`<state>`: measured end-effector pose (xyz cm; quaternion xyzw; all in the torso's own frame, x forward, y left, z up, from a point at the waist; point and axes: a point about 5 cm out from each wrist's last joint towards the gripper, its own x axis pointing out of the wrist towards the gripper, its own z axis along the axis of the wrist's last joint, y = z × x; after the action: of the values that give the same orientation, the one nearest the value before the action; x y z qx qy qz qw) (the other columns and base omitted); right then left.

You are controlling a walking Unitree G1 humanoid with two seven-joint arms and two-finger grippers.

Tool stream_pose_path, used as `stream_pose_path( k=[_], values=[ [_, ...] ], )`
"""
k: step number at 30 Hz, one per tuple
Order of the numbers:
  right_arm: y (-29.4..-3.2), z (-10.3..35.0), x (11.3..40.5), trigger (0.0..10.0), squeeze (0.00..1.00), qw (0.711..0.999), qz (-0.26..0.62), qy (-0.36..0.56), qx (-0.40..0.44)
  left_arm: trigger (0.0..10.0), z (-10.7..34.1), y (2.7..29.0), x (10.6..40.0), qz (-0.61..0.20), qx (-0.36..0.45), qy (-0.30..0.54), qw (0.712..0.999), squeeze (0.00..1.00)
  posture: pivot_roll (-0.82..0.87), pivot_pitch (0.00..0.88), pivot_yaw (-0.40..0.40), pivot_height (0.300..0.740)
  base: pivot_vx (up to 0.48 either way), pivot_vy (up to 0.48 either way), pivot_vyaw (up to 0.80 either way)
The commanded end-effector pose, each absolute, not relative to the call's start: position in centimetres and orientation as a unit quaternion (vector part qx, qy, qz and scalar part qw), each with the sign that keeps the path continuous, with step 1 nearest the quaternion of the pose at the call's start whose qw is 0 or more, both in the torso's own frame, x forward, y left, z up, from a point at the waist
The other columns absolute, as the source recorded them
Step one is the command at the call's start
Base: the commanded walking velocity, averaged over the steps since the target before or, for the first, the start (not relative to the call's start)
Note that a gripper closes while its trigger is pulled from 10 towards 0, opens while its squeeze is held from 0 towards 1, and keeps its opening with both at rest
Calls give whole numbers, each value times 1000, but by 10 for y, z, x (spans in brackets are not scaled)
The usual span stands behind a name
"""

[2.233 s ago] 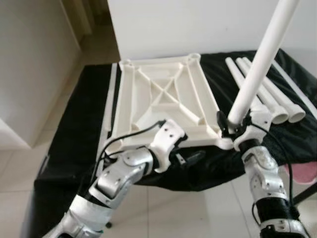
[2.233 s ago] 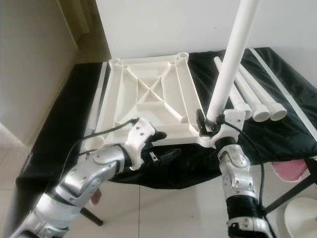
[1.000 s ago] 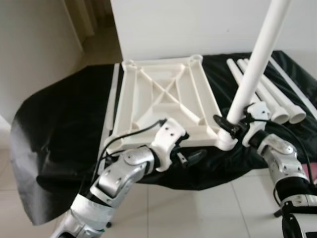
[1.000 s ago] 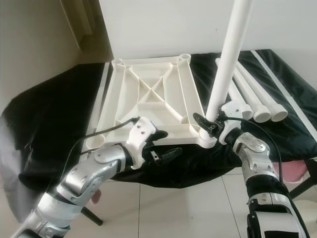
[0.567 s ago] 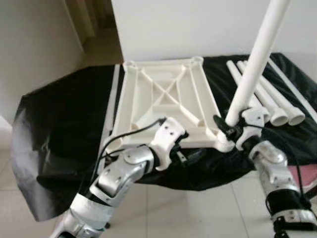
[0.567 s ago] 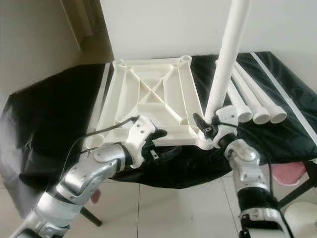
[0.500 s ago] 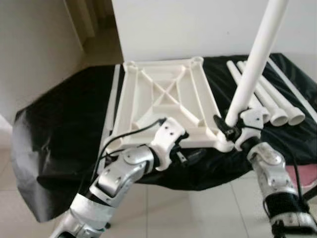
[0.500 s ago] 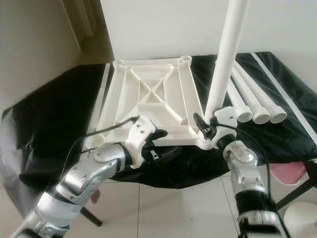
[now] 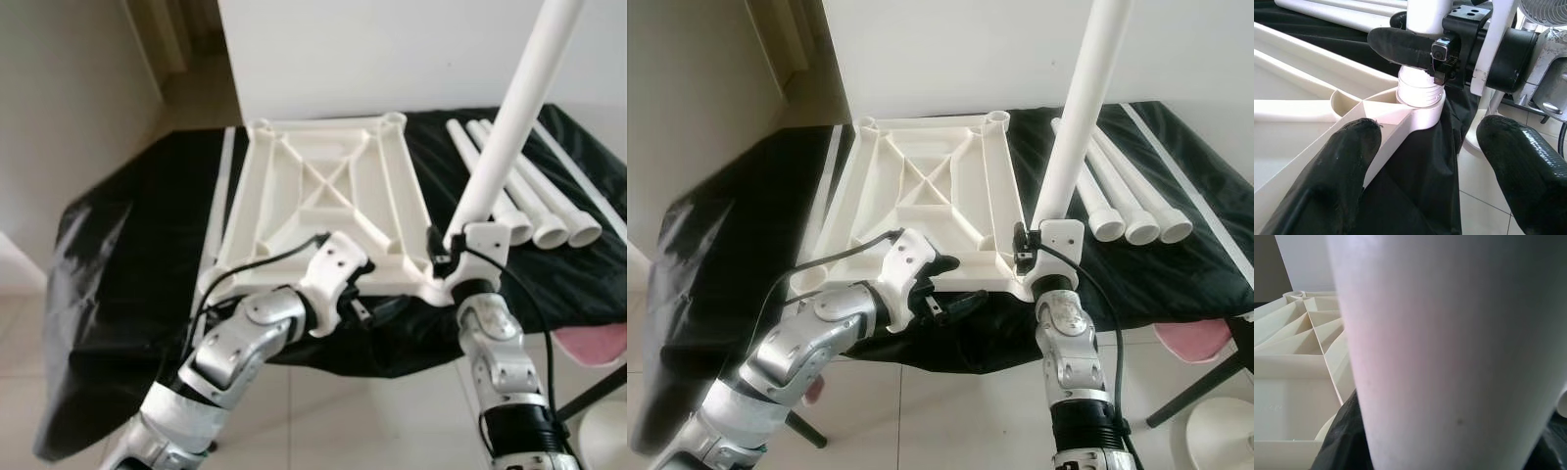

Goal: Building children table

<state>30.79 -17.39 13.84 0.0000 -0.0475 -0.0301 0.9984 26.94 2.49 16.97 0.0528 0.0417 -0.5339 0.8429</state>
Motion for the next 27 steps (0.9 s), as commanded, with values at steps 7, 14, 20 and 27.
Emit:
stream_pose_path(
  k=[7,14,20,27],
  values=[
    [-178,107,297,10000,0,994,-85,47,54,10000,167,26,267,-576,57,52,814,0,-119,0,43,740,0,0,0],
    [-183,107,286,10000,0,973,-223,41,50,10000,166,26,266,-574,56,51,815,0,-109,0,37,740,0,0,0],
    [-177,107,283,10000,0,959,-277,38,47,10000,167,27,267,-573,55,52,816,0,-100,0,37,740,0,0,0],
    [-171,119,287,10000,184,973,-226,5,40,10000,168,29,268,-570,57,51,818,0,-100,0,39,740,0,0,0]
  ],
)
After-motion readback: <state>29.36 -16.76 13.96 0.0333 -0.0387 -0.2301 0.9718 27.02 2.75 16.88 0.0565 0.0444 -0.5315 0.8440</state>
